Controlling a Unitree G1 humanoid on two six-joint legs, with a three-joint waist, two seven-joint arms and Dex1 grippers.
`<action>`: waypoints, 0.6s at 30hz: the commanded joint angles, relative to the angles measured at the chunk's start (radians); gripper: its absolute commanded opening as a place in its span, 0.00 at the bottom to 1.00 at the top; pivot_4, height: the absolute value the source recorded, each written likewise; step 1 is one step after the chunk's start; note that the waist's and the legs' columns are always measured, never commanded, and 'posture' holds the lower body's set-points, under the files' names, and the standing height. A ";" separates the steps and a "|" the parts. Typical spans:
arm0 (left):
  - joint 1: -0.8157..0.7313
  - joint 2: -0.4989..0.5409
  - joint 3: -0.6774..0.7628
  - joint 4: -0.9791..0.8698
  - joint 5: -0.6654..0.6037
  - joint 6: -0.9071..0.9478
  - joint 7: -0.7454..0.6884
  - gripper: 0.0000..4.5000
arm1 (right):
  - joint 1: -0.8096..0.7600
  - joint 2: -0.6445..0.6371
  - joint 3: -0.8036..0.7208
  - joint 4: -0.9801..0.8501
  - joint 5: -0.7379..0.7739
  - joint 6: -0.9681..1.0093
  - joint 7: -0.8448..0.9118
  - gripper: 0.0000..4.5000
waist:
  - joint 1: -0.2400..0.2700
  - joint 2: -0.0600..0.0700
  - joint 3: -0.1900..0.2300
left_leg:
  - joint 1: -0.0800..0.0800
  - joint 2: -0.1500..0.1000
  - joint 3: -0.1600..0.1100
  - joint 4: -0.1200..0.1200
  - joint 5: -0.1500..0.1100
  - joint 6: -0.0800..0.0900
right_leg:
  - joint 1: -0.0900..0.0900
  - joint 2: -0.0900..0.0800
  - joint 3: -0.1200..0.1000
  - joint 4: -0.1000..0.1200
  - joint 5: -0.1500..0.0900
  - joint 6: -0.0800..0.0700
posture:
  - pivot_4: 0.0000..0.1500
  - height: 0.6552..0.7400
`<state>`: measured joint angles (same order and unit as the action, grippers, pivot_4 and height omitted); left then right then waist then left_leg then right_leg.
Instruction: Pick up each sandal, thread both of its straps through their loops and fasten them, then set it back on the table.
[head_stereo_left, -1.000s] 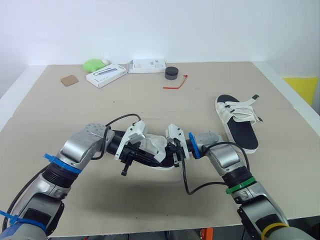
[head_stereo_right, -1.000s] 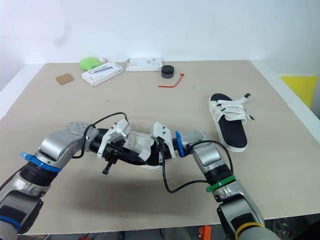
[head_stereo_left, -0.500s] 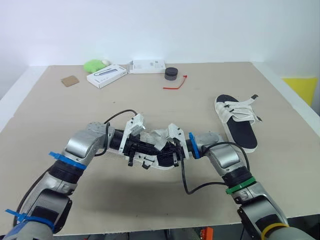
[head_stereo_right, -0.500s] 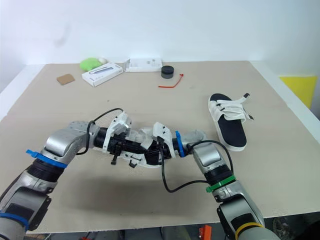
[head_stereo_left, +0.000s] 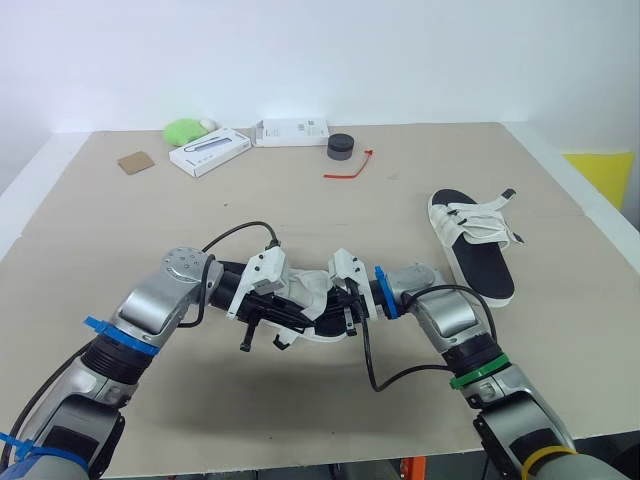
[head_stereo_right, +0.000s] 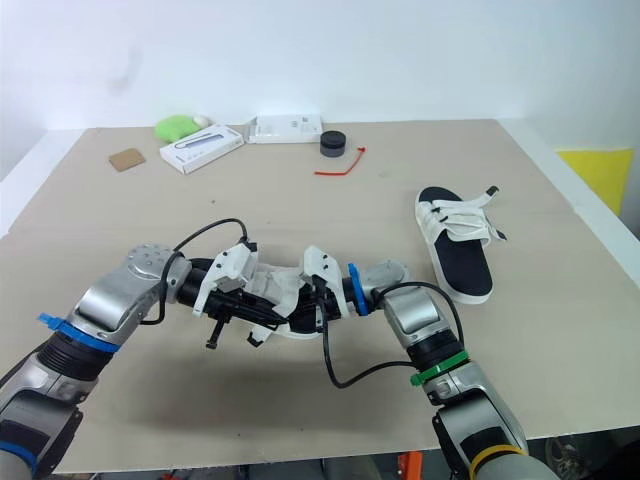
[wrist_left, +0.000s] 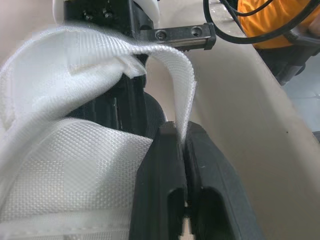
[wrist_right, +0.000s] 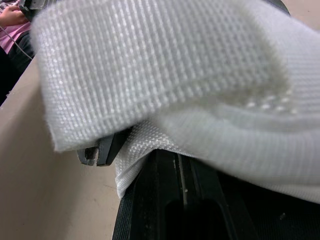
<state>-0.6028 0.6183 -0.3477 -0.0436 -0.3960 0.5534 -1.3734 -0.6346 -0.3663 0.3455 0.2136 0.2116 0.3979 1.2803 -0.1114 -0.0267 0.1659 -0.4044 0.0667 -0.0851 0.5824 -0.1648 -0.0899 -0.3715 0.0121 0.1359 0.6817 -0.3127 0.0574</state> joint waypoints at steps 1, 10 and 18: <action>0.034 0.017 -0.003 -0.009 -0.008 0.104 0.028 0.39 | 0.025 -0.003 0.028 0.029 -0.018 0.024 -0.007 0.00 | 0.000 0.000 0.000 | 0.000 0.000 0.000 0.000 0.000 0.000 | 0.000 0.000 0.000 0.000 0.000 0.000 | 1.00 1.00; 0.024 0.160 0.110 -0.185 -0.156 0.245 -0.042 0.71 | 0.023 -0.002 0.026 0.034 -0.017 0.022 -0.004 0.00 | 0.000 -0.001 0.002 | -0.001 0.000 0.000 0.001 0.000 0.000 | -0.001 0.000 0.000 0.000 0.000 0.001 | 1.00 1.00; 0.067 0.267 0.231 -0.242 -0.173 0.157 -0.039 0.71 | 0.021 0.004 0.028 0.037 -0.017 0.021 0.001 0.00 | 0.000 -0.003 0.006 | -0.001 0.000 0.000 0.000 -0.001 -0.001 | -0.002 0.000 0.000 0.000 -0.001 0.000 | 1.00 1.00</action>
<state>-0.5357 0.8703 -0.1746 -0.2558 -0.5515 0.7385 -1.4115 -0.6371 -0.3661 0.3380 0.2175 0.2129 0.3992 1.2866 -0.1115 -0.0295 0.1718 -0.4059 0.0668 -0.0851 0.5827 -0.1656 -0.0912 -0.3731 0.0118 0.1357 0.6817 -0.3135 0.0573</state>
